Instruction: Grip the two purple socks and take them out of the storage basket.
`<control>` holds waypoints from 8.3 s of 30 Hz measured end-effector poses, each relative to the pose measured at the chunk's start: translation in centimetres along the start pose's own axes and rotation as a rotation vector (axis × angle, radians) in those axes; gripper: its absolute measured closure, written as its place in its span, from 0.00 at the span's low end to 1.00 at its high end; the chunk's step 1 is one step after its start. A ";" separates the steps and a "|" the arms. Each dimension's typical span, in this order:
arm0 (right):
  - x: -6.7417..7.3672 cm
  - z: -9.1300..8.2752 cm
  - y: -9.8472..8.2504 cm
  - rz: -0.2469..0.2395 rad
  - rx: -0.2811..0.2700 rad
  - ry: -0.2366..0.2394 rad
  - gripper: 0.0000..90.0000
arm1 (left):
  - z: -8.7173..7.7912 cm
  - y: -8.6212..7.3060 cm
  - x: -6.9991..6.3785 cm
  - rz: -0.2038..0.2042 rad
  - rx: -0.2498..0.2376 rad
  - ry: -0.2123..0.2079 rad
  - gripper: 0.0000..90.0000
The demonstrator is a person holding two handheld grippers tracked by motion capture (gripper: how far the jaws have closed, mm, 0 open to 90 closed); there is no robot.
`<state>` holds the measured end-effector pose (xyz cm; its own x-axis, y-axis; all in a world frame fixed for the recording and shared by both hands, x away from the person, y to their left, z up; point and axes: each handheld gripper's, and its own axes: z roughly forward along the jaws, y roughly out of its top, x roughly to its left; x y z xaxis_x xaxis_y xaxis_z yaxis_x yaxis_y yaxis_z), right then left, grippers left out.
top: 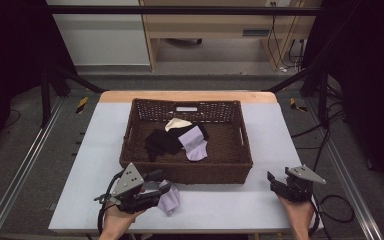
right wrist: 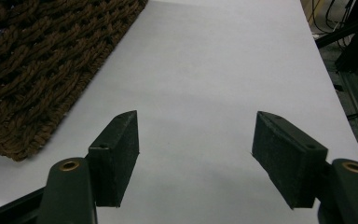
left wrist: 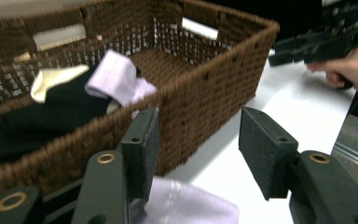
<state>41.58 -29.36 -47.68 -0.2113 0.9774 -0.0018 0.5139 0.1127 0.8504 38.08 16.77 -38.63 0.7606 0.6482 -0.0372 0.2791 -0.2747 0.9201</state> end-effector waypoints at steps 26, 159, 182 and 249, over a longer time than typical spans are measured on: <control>-0.1 0.0 0.0 0.007 -0.001 0.002 0.36 | 3.7 8.4 4.6 0.019 -0.078 0.095 0.47; -0.1 0.4 0.1 0.008 0.006 0.007 0.37 | 9.4 10.1 7.8 -0.020 -0.023 0.079 0.96; 0.0 0.3 0.0 0.004 0.012 -0.001 0.37 | -0.4 10.1 5.1 0.001 -0.206 -0.017 0.96; 0.0 0.1 0.0 0.003 0.010 -0.011 0.37 | 3.1 -3.4 0.9 -0.024 0.141 -0.056 0.58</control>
<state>41.64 -29.38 -47.75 -0.2006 0.9796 -0.0053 0.5224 0.1116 0.8454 39.66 16.06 -43.01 0.7833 0.6160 -0.0840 0.3741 -0.3591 0.8550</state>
